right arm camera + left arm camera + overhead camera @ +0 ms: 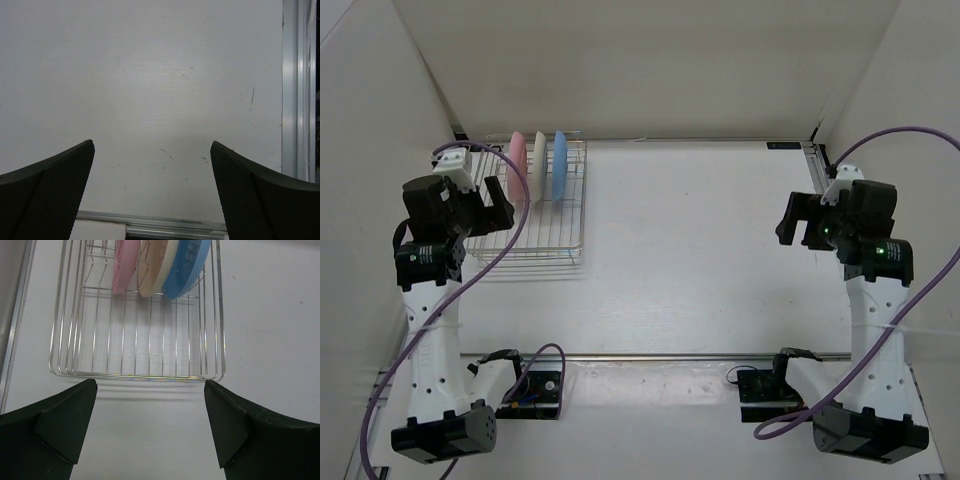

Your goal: Unload the plates from the dish rack

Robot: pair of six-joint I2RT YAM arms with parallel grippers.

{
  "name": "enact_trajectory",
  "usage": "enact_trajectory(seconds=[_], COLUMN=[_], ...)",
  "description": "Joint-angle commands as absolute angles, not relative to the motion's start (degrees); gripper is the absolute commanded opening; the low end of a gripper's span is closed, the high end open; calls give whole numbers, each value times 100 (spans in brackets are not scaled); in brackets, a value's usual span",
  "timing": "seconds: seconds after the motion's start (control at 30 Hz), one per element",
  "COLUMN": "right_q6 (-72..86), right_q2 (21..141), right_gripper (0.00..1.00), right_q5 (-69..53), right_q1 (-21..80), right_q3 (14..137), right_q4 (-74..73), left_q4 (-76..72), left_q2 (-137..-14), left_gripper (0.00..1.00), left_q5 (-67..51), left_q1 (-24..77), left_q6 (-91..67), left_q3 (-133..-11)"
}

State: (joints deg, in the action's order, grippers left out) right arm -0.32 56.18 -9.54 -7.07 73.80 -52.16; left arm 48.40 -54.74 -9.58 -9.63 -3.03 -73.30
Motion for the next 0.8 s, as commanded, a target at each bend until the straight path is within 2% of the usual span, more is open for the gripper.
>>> enact_trajectory(seconds=[0.0, 0.33, 0.7, 0.77], right_q6=[-237, -544, -650, -650], right_q2=[5170, 4456, 4764, 4904], right_gripper=[100, 100, 100, 100], right_q5=[-898, -449, -176, -123], right_q1=[-773, -826, -826, -826], right_q3=[6927, 6223, 5933, 5985], right_q4=[-4958, -4939, -4939, -4939], left_q4=[4369, 2848, 2224, 2320], left_q2=[-5676, -7643, -9868, -10420], left_gripper=[100, 100, 97, 91], left_q5=[-1378, -3137, -4613, -4824], left_q1=[-940, -1467, -1986, -1986], left_q6=[-203, 9, -352, -465], left_q3=[-7216, -7751, -9728, -10036])
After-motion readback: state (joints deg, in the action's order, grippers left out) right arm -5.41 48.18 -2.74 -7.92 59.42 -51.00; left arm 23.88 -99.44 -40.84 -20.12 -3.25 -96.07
